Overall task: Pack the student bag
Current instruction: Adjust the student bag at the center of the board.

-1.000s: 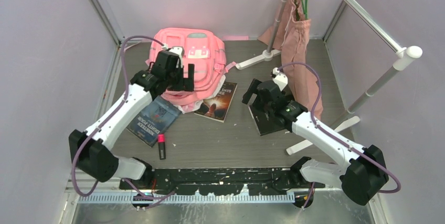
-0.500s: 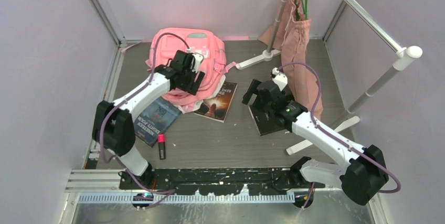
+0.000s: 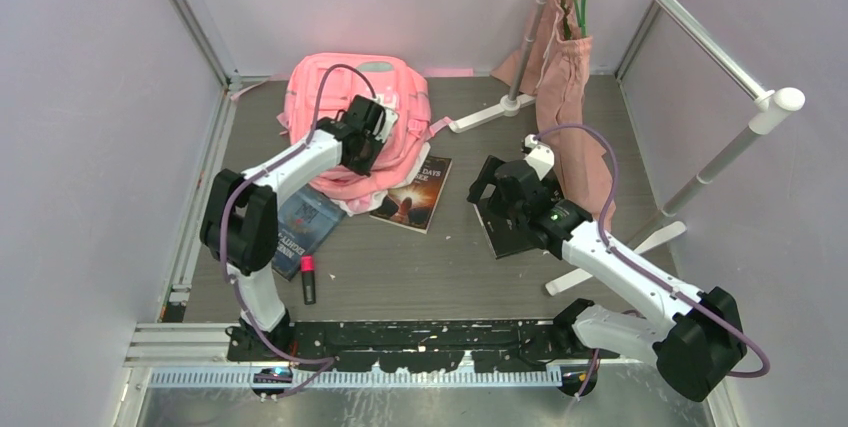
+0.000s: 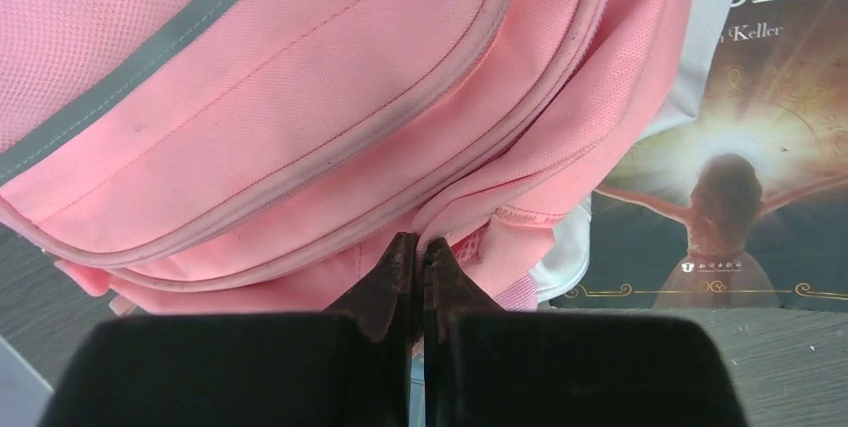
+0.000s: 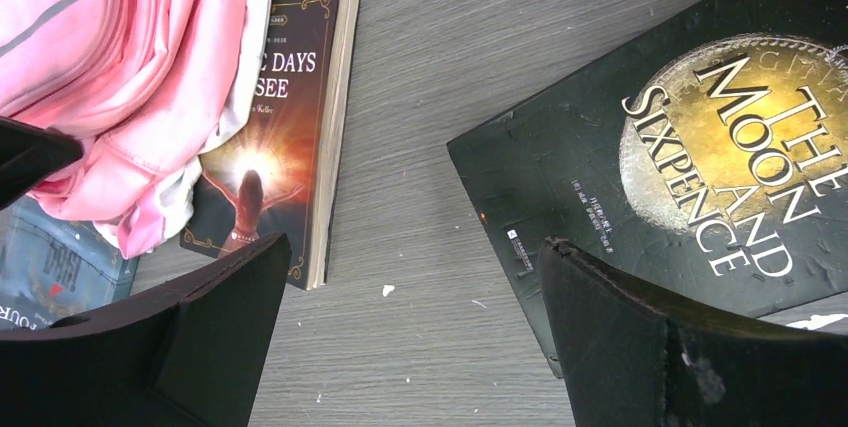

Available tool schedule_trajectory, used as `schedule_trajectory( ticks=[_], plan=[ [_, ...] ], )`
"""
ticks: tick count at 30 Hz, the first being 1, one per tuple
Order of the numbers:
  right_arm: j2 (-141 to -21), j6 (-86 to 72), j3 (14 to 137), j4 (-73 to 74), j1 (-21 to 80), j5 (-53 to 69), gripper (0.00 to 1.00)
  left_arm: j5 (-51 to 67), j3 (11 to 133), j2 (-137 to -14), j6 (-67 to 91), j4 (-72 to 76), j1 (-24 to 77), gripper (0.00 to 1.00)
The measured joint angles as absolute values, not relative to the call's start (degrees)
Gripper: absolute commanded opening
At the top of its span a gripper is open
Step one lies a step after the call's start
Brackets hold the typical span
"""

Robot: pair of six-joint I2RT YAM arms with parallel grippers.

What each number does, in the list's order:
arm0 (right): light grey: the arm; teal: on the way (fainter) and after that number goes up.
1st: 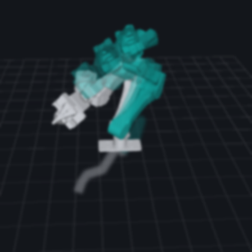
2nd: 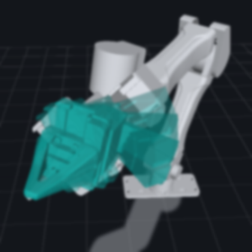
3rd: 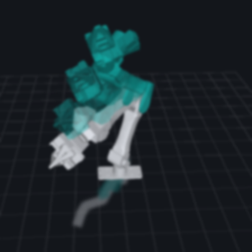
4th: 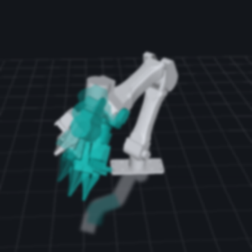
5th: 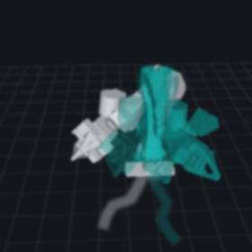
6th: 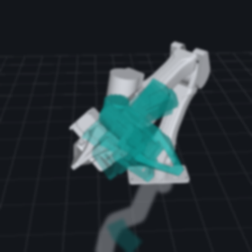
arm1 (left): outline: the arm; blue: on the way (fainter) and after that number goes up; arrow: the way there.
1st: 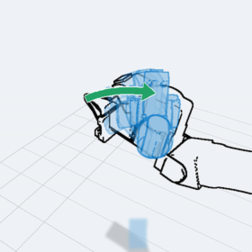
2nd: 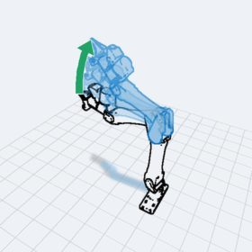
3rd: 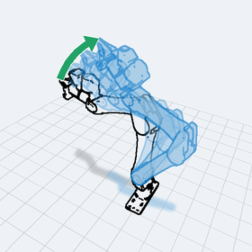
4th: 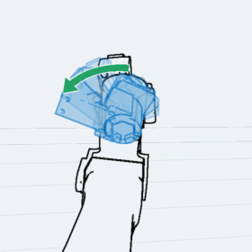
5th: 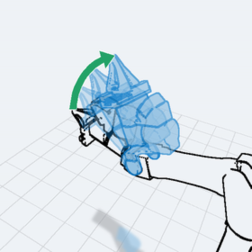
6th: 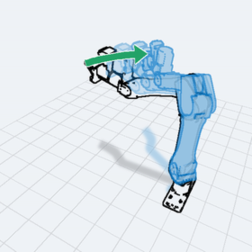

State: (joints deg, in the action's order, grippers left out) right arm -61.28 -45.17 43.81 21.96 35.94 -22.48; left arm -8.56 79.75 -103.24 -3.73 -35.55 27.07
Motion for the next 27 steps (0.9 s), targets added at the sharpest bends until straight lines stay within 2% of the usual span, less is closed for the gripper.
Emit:
schedule_trajectory(
  ticks=[7,12,17,22,25,27],
  plan=[
    [-61.25,-44.84,43.81,21.93,35.94,-22.35,1.00,-12.53,90.48,-104.97,-2.68,-43.31,27.18,0.00],
    [-61.60,-44.56,43.81,21.85,35.94,-21.50,1.00,-14.02,97.21,-100.07,1.02,-43.62,25.67,0.00],
    [-64.45,-44.60,43.81,20.14,36.69,-19.59,1.00,-15.25,98.85,-94.91,2.98,-40.95,23.79,0.00],
    [-73.34,-45.87,44.99,15.49,38.24,-14.44,1.00,-13.43,98.43,-94.24,5.98,-40.18,22.76,0.00],
    [-79.72,-47.81,45.17,9.98,38.52,-10.33,0.96,-11.53,98.43,-94.24,7.35,-40.25,22.68,0.00],
    [-83.81,-48.90,46.19,8.19,38.52,-9.30,0.87,-10.22,98.41,-94.26,8.05,-40.42,22.59,0.00]
  ],
)
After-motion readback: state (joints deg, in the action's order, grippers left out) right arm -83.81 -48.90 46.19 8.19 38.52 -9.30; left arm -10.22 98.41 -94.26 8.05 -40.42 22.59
